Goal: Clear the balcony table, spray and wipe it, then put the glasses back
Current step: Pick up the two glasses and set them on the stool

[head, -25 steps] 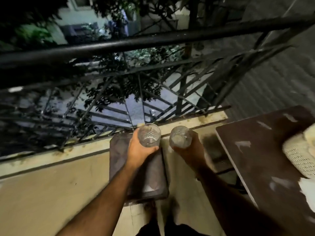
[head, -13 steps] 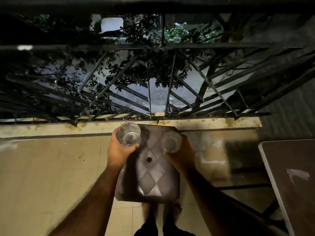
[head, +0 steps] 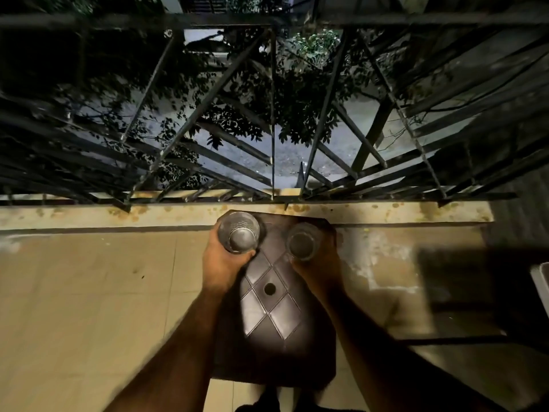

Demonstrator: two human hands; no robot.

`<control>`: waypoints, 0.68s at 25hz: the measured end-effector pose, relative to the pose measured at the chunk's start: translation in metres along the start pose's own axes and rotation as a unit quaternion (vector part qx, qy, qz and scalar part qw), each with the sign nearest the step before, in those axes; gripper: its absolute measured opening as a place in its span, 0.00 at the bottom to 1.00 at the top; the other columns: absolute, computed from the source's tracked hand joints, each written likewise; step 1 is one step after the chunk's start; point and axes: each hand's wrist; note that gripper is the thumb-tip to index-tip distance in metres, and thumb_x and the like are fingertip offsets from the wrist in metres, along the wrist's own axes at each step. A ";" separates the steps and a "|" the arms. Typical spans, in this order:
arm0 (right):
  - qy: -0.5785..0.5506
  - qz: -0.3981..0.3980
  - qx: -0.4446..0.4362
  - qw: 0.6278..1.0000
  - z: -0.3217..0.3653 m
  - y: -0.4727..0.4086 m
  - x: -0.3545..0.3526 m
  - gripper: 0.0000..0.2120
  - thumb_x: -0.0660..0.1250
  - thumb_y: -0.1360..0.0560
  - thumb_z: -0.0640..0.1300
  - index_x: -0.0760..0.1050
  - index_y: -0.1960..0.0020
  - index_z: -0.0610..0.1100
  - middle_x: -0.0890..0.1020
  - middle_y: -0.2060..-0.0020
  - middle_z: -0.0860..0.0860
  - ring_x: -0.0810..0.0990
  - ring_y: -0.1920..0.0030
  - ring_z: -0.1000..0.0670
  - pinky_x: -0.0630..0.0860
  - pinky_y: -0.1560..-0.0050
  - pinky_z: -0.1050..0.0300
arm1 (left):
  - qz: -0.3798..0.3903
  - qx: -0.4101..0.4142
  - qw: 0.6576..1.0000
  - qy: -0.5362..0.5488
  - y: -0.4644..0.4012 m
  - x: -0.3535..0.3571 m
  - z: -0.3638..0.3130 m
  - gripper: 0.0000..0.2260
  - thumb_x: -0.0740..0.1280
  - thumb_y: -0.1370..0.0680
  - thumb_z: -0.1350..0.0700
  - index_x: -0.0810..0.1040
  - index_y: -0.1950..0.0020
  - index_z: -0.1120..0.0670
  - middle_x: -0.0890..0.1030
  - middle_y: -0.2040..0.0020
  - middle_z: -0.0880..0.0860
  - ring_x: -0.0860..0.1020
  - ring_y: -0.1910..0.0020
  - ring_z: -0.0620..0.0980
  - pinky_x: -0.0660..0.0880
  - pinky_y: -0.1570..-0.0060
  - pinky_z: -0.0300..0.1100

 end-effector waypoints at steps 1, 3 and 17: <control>-0.001 -0.004 -0.007 1.000 -0.002 -0.001 0.002 0.36 0.78 0.37 0.50 0.66 0.33 0.47 0.75 0.39 0.48 0.76 0.41 0.45 0.74 0.40 0.52 | 0.002 -0.002 1.000 -0.004 -0.001 0.001 0.002 0.42 0.84 0.44 0.52 0.68 0.34 0.45 0.80 0.43 0.44 0.78 0.44 0.42 0.73 0.40 0.40; -0.001 0.004 -0.004 1.000 -0.002 -0.005 0.004 0.37 0.78 0.36 0.49 0.66 0.32 0.44 0.74 0.38 0.47 0.76 0.40 0.46 0.73 0.39 0.50 | 0.003 0.000 1.000 -0.004 0.001 0.003 0.007 0.43 0.83 0.43 0.55 0.66 0.34 0.43 0.79 0.45 0.44 0.77 0.45 0.42 0.72 0.41 0.38; 0.056 -0.041 -0.078 0.995 0.077 0.060 -0.125 0.27 0.76 0.32 0.44 0.75 0.36 0.37 0.78 0.41 0.37 0.77 0.41 0.36 0.75 0.41 0.42 | 0.092 0.178 0.964 -0.176 0.090 -0.043 -0.142 0.26 0.73 0.27 0.52 0.71 0.31 0.54 0.74 0.33 0.54 0.71 0.34 0.53 0.67 0.32 0.50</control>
Point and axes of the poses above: each hand's wrist, its own y-axis away from the middle knuckle, its own x-axis out of the palm, z = x × y
